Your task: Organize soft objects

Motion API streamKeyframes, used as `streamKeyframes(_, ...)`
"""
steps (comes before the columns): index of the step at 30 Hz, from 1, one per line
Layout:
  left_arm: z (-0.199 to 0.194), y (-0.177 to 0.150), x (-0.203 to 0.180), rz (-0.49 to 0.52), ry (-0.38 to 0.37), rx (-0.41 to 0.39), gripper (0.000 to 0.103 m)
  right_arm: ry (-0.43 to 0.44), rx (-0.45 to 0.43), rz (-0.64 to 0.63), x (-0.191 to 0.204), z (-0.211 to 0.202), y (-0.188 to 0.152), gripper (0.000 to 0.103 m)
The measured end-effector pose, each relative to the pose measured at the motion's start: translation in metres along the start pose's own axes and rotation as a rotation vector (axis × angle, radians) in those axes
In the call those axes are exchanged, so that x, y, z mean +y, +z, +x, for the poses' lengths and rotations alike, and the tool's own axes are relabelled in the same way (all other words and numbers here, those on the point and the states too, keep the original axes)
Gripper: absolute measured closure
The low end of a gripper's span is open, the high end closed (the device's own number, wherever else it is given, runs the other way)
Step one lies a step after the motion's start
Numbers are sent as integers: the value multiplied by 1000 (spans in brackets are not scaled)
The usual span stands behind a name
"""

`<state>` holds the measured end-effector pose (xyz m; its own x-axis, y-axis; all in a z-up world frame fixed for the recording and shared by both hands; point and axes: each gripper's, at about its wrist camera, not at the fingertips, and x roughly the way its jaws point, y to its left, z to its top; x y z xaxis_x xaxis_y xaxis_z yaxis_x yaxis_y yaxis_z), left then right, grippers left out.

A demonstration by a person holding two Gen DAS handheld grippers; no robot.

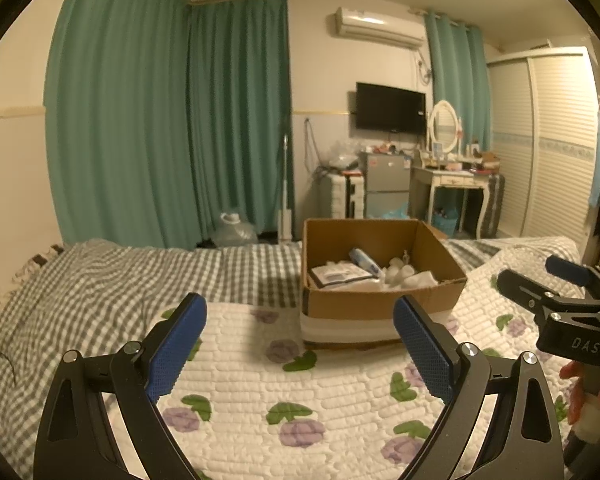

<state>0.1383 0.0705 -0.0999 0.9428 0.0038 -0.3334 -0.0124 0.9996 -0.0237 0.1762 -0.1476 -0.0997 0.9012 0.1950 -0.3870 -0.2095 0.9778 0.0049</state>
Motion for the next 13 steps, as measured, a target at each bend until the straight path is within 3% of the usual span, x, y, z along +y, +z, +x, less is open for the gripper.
streamKeyframes(13,-2,-2,-5,-4,12,6,7,-10,8,4,2,2,-2,0)
